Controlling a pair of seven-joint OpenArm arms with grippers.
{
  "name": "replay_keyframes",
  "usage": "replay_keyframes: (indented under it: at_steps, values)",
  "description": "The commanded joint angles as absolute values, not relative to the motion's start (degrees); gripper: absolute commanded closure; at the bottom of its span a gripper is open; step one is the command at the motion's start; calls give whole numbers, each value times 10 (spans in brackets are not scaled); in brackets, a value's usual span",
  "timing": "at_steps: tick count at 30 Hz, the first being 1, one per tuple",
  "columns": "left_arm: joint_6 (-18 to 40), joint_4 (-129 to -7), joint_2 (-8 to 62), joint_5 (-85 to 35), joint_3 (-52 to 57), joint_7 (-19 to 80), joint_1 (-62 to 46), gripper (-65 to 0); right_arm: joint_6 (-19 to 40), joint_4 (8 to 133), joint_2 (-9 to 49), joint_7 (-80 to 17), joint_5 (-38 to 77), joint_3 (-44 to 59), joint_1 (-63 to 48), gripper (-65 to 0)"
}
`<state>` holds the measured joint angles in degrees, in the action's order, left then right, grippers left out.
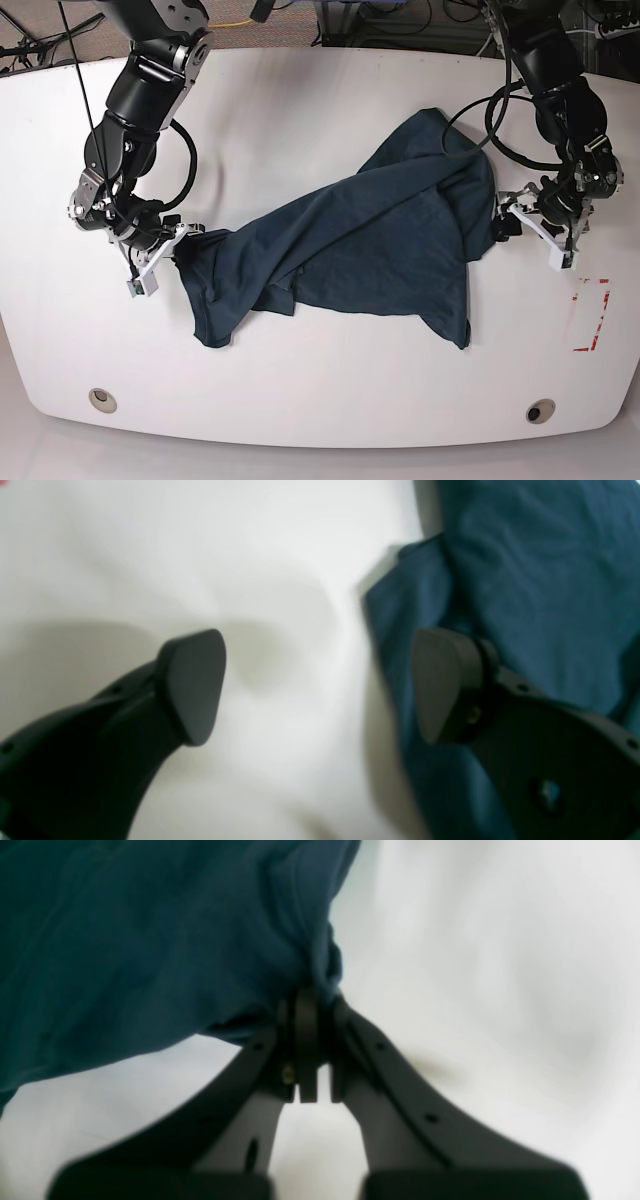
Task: Fold the T-shirt properly
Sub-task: 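Move the left gripper along the shirt edge and regrasp it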
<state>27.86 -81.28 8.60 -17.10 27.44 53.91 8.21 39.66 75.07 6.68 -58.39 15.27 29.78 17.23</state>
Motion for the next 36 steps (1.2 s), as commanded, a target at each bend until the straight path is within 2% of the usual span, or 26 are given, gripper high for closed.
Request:
replay_keyframes:
  at_steps: [1,21,23,27,28,31,32,36]
  values:
    - [280,-787,95,-177,268,524,103,-531,400,763,73,-572,165,298,188,0]
    - [278,-681,94,-177,187,467,136,-518,400,764,73,-572,163,300,187,0]
    - [278,-681,94,-177,187,467,135,-463,400,764,73,-572,162,301,187,0]
    - [278,-681,94,-178,187,467,133,-226,400,764,73,-572,162,302,187,0]
    - [278,-681,94,-178,188,467,133,-147,400,764,73,-572,163,302,187,0]
    - [279,-681,94,-177,188,469,133,-18,400,764,73,-572,165,302,186,0]
    - [280,-683,94,-177,187,469,132,0,400,765,73,-573,165,302,183,0]
    - [282,-687,94,-180,187,470,132,0,400,794,73,-581,166,302,168,0]
